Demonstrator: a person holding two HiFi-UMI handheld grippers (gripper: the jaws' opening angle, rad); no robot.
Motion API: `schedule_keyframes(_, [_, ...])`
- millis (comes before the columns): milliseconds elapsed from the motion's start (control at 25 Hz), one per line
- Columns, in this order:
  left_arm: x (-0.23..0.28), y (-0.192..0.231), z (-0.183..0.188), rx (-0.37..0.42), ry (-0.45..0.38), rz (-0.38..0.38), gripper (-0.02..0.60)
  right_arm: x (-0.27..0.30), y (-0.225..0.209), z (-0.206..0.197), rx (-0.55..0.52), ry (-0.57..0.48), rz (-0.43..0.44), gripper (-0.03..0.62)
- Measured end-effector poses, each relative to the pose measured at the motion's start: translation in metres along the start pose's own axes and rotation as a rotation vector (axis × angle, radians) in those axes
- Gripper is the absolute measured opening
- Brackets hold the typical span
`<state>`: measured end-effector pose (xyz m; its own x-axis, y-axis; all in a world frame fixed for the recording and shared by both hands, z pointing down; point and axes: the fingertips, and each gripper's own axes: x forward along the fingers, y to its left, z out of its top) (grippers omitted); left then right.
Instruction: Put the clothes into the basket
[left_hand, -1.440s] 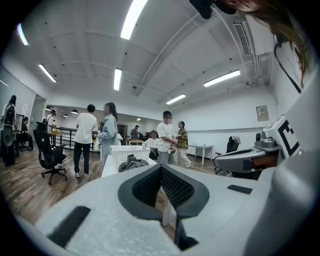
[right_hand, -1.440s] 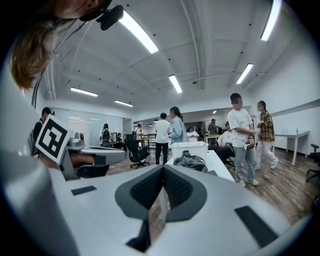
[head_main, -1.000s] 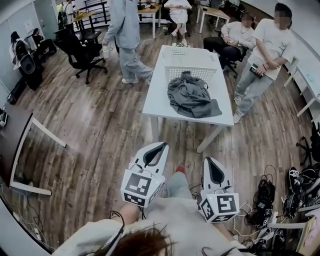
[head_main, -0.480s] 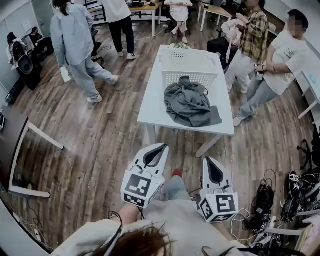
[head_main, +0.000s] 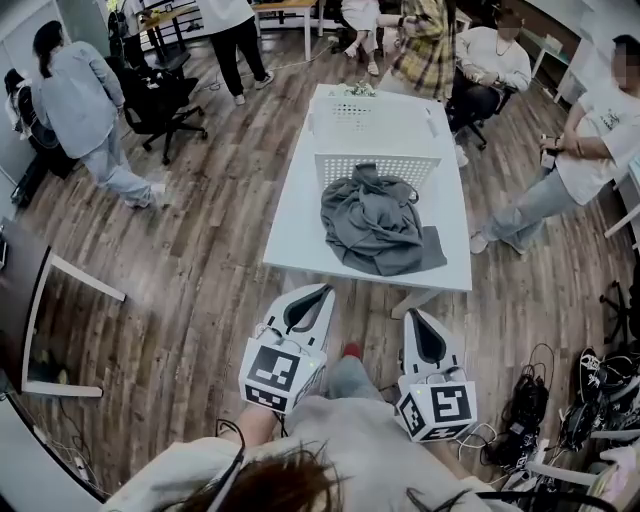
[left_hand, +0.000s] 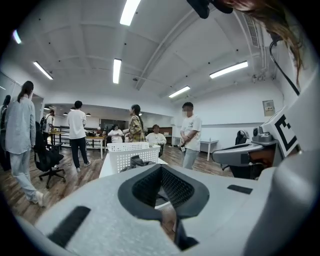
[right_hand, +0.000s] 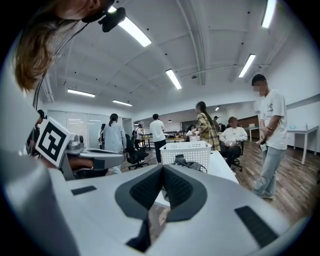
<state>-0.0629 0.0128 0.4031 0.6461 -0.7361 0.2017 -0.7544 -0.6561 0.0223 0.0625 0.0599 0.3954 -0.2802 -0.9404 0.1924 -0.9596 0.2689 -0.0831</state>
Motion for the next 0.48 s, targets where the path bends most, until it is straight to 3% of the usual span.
schedule_keyframes(480, [0.081, 0.025, 0.002, -0.028, 0.043, 0.017, 0.014, 0.075, -0.048, 0.005, 0.012, 0.05, 0.068, 0.015])
